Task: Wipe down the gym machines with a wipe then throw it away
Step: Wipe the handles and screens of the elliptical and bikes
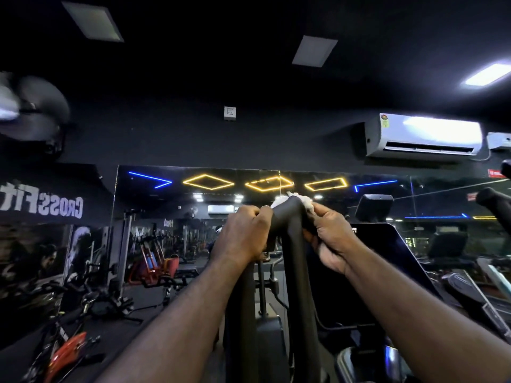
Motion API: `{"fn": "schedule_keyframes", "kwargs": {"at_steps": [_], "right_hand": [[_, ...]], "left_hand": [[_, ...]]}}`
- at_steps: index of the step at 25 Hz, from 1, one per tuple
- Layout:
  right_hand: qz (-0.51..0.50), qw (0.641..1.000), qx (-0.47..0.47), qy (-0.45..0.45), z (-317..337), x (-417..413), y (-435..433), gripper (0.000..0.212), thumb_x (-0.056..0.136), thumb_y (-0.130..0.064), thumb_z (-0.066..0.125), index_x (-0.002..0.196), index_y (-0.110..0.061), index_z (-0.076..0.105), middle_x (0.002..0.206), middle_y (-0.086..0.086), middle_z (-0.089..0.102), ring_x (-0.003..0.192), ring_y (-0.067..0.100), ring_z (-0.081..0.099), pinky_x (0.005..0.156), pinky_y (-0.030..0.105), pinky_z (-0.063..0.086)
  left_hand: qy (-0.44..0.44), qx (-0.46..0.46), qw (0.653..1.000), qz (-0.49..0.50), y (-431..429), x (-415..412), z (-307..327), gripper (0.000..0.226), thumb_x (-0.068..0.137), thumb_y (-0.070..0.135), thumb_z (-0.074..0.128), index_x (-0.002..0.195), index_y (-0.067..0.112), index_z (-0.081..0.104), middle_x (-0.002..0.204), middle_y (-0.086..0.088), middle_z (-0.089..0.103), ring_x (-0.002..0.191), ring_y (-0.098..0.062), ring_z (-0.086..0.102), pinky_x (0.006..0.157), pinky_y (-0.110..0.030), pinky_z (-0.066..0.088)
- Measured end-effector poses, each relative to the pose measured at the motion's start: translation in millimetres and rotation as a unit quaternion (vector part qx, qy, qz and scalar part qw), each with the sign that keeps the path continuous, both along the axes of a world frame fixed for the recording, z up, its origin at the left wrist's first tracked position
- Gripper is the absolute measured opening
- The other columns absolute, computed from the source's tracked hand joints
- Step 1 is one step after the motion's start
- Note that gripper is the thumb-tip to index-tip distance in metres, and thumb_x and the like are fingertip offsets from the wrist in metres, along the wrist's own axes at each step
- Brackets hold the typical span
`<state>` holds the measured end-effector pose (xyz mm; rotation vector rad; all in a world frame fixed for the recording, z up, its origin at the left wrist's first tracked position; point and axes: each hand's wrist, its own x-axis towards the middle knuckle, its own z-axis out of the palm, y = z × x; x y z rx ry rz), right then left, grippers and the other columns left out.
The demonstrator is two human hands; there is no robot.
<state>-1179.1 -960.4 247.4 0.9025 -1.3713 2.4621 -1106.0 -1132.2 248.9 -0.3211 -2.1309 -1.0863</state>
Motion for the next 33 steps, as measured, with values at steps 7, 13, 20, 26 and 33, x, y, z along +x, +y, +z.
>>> {"fn": "schedule_keyframes", "kwargs": {"at_steps": [7, 13, 20, 26, 33], "right_hand": [[-0.223, 0.969, 0.004, 0.107, -60, 34, 6, 0.021, 0.091, -0.004, 0.072, 0.110, -0.010, 0.079, 0.107, 0.007, 0.079, 0.102, 0.017, 0.075, 0.092, 0.034, 0.058], [-0.528, 0.750, 0.188, 0.352, -52, 37, 0, 0.007, 0.093, -0.015, 0.078, 0.099, -0.016, 0.076, 0.100, -0.011, 0.063, 0.085, -0.002, 0.058, 0.077, 0.004, 0.040], [-0.539, 0.698, 0.227, 0.413, -56, 38, 6, 0.018, 0.090, -0.010, 0.075, 0.107, -0.014, 0.077, 0.120, 0.002, 0.063, 0.109, 0.008, 0.058, 0.090, 0.012, 0.047], [-0.534, 0.606, 0.317, 0.498, -102, 50, 8, 0.043, 0.084, -0.001, 0.063, 0.123, -0.014, 0.072, 0.108, 0.002, 0.062, 0.094, 0.018, 0.056, 0.079, 0.029, 0.054], [-0.590, 0.559, 0.369, 0.451, -57, 50, 4, 0.042, 0.086, -0.015, 0.067, 0.127, -0.017, 0.071, 0.104, 0.004, 0.057, 0.093, 0.021, 0.054, 0.078, 0.043, 0.054]], "left_hand": [[0.005, 0.005, 1.000, 0.011, -1, -6, -1, 0.035, 0.107, 0.045, 0.045, 0.105, 0.018, 0.066, 0.086, -0.015, 0.073, 0.064, -0.024, 0.068, 0.063, -0.036, 0.056], [-0.001, -0.014, 1.000, 0.007, 0, 2, -1, 0.035, 0.106, 0.049, 0.042, 0.101, 0.021, 0.063, 0.088, -0.014, 0.071, 0.084, -0.037, 0.075, 0.082, -0.050, 0.063], [0.005, 0.002, 1.000, 0.016, -1, -6, -1, 0.040, 0.103, 0.052, 0.042, 0.095, 0.022, 0.066, 0.081, -0.013, 0.073, 0.070, -0.029, 0.073, 0.079, -0.052, 0.063], [0.029, -0.036, 0.998, 0.037, -5, -7, -10, 0.055, 0.106, 0.065, 0.032, 0.105, 0.021, 0.065, 0.086, -0.009, 0.070, 0.077, -0.030, 0.073, 0.079, -0.053, 0.064], [0.040, -0.026, 0.998, 0.048, -10, -11, -19, 0.062, 0.102, 0.072, 0.030, 0.111, 0.021, 0.064, 0.088, -0.007, 0.069, 0.078, -0.024, 0.073, 0.079, -0.051, 0.065]]}}
